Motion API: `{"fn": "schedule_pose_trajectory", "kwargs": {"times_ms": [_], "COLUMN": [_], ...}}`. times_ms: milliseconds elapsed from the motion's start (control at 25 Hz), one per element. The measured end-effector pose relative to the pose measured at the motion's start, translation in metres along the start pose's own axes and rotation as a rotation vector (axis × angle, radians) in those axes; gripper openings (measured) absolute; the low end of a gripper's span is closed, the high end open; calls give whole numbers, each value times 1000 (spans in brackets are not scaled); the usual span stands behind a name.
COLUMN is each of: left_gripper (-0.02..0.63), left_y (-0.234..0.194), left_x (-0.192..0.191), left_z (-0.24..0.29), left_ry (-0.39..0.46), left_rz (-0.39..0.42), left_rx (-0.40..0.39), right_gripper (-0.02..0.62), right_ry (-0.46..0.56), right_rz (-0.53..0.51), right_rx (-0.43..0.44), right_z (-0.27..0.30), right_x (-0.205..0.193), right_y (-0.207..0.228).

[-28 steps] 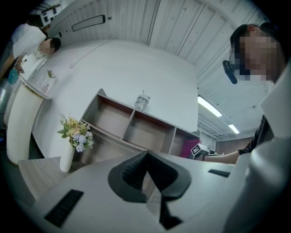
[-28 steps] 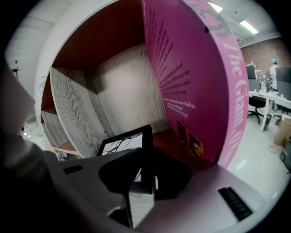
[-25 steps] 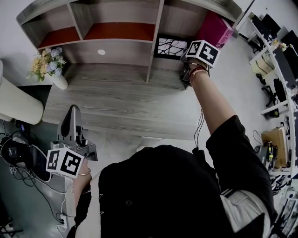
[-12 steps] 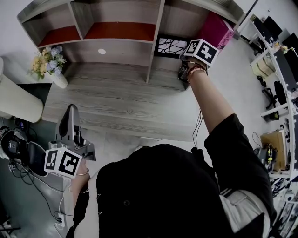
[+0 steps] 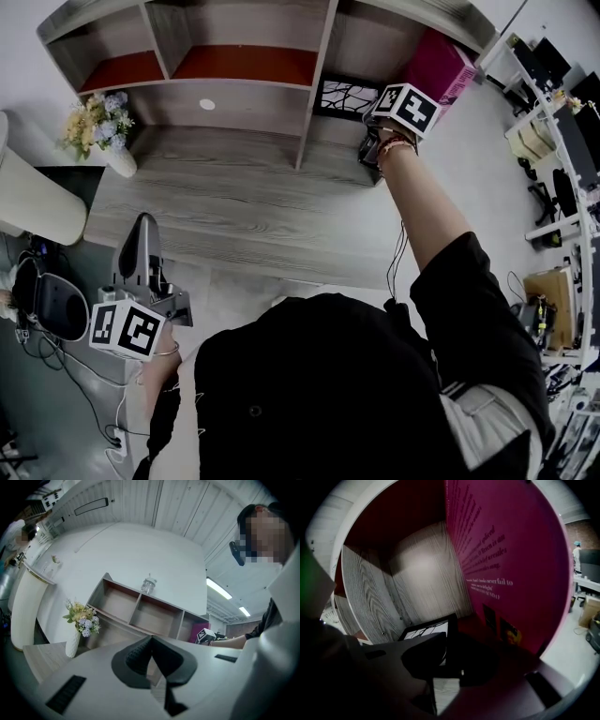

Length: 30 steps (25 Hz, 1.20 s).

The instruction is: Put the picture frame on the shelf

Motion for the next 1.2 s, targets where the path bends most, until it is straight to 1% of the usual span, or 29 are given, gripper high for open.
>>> {"fn": "schedule_pose_trajectory", "kwargs": {"times_ms": [760,960,1200], "left_gripper": [11,12,12], "left_y": [-6,-7,-6], "left_x": [-1,-1,-2], "left_z": [1,4,6], "left_ry": [7,9,12], "left_rz": [-5,-6,-7], "left_rx": [22,26,31], "right_gripper": [78,78,78], "right_ry": [-7,-25,-34], "right_rz": [20,31,7], "right_rx": [-37,-38,-47], "right_z": [11,17,19], "right_x": [-1,-3,-2], "right_y": [0,2,1]}}
Point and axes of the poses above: the fingertips, and each gripper's own axes: z forward along the fingers, y to its right, x out of its top, the point moved 10 cm from there along -z, backward along the fingers, and after that the axes turned 5 degrees about x, right-handed, at the moved point
